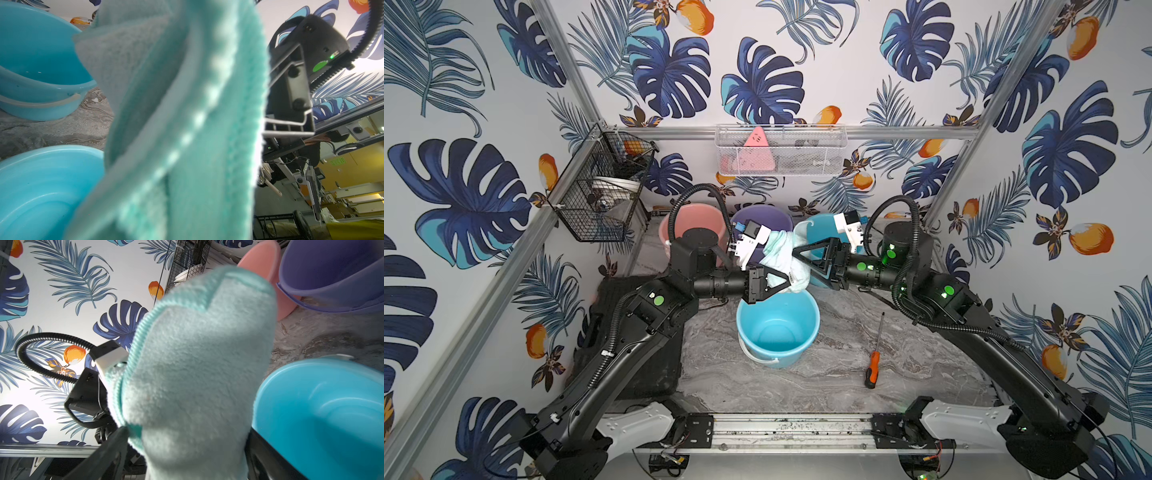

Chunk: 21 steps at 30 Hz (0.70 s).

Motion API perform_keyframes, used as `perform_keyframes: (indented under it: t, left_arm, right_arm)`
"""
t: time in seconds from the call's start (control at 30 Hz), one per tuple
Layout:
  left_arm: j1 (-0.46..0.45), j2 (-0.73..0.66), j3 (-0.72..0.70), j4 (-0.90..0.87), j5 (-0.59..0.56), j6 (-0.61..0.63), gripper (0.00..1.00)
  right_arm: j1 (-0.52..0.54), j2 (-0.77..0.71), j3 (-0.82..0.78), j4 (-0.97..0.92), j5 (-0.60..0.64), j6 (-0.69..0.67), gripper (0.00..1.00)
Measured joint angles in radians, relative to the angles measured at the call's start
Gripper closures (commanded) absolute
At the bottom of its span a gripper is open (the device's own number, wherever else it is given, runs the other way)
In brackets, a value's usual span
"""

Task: Wipe the inside of the bucket with a cloth
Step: Adjust the cleaning item.

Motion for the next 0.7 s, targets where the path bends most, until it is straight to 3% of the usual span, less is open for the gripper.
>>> perform_keyframes:
  t: [0.13, 0.47, 0.63, 0.7]
  left_arm:
    - [-0.042, 0.019, 0.002, 0.006, -0.005, 0.000, 1.00]
    - [-0.069, 0.006, 0.021, -0.072, -0.115, 0.048, 1.00]
    - [-0.072, -0.027, 0.023, -0.126, -0.208, 0.080, 0.70]
    - [-0.071, -0.047, 0.024, -0.161, -0.252, 0.084, 0.63]
  right_arm:
    - [0.000, 0.016, 0.010, 0.015, -0.021, 0.002, 0.23]
    - [-0.001, 0.009, 0.002, 0.008, 0.003, -0.015, 0.80]
    - [0.001, 0.010, 0.015, -0.034, 0.021, -0.057, 0.95]
    - [-0.002, 0.015, 0.025, -0.053, 0.046, -0.066, 0.98]
